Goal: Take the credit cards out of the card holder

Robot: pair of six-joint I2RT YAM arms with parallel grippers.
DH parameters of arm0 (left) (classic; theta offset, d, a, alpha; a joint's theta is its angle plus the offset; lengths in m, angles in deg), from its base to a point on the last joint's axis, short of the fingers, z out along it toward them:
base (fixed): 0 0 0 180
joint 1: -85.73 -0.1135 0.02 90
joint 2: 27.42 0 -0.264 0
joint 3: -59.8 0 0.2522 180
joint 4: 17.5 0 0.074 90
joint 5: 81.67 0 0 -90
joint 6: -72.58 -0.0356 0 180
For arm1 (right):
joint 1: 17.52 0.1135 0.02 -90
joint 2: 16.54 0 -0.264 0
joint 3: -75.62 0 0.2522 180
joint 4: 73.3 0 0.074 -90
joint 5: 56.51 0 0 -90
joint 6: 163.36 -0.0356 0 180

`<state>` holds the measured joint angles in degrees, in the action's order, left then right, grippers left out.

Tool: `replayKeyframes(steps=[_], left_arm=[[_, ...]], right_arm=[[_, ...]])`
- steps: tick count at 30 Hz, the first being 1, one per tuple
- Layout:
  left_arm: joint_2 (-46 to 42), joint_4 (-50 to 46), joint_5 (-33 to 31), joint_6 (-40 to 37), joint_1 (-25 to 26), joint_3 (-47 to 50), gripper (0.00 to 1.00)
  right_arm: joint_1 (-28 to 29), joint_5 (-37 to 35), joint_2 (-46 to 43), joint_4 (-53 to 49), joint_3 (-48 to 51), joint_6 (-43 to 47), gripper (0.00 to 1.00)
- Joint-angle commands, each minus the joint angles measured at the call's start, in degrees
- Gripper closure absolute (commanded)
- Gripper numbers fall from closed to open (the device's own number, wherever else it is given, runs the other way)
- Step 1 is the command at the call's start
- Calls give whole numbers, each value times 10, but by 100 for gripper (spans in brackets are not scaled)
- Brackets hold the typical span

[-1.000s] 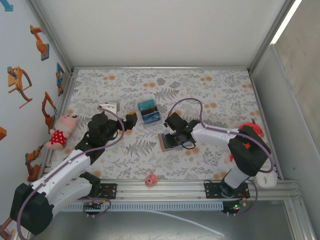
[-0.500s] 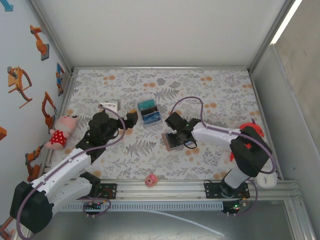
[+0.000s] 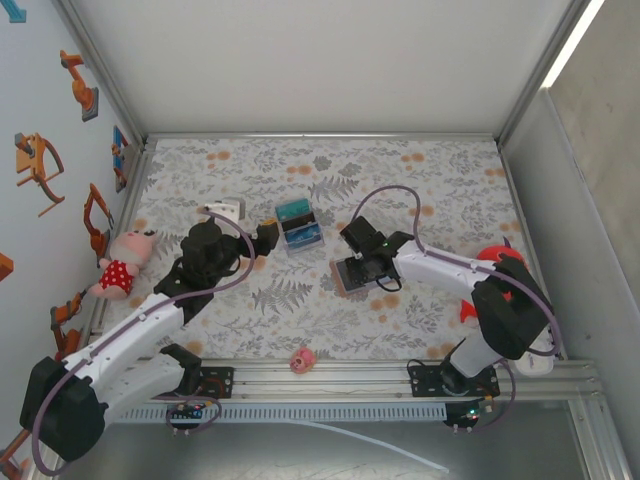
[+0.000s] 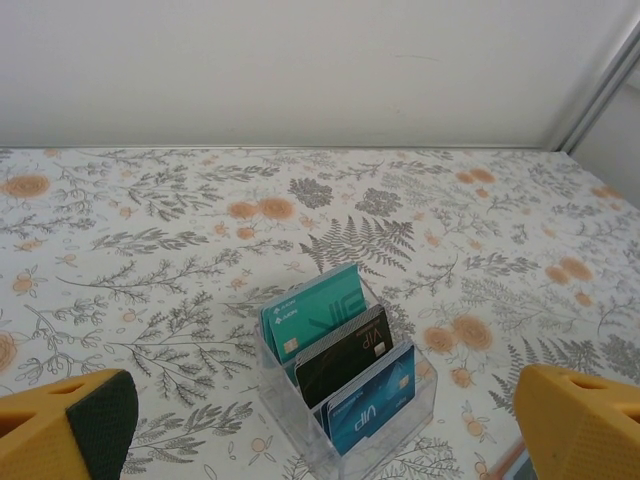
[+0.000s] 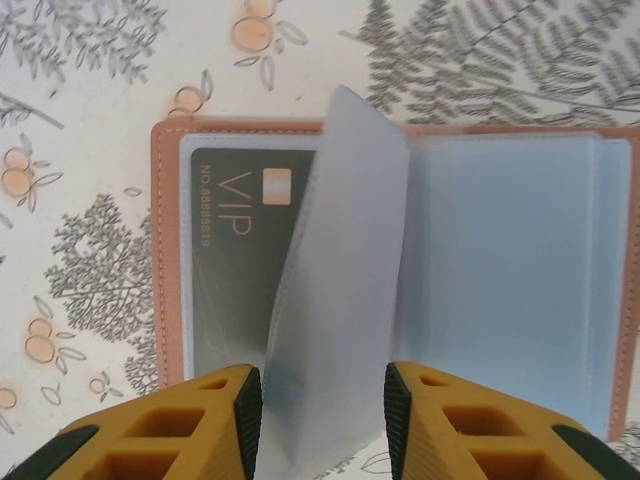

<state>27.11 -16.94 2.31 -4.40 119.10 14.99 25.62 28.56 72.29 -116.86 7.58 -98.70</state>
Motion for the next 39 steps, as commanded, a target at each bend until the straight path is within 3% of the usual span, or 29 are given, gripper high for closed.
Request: replayKeyframes(steps=[1, 20, 28, 32, 39], left_arm=[[3, -2, -8, -16, 5, -22, 3], [44, -2, -49, -57, 50, -40, 3], [42, -5, -61, -55, 56, -36, 3], [41, -11, -65, -59, 61, -36, 3], [42, -13, -74, -60, 67, -34, 3]], right_arm=[[-14, -16, -21, -15, -5, -1, 62], [-135, -12, -23, 4, 59, -1, 61], [-143, -13, -14, 11, 77, -4, 65], [-145, -27, -34, -8, 69, -3, 72], [-146, -40, -70, -43, 51, -6, 73]])
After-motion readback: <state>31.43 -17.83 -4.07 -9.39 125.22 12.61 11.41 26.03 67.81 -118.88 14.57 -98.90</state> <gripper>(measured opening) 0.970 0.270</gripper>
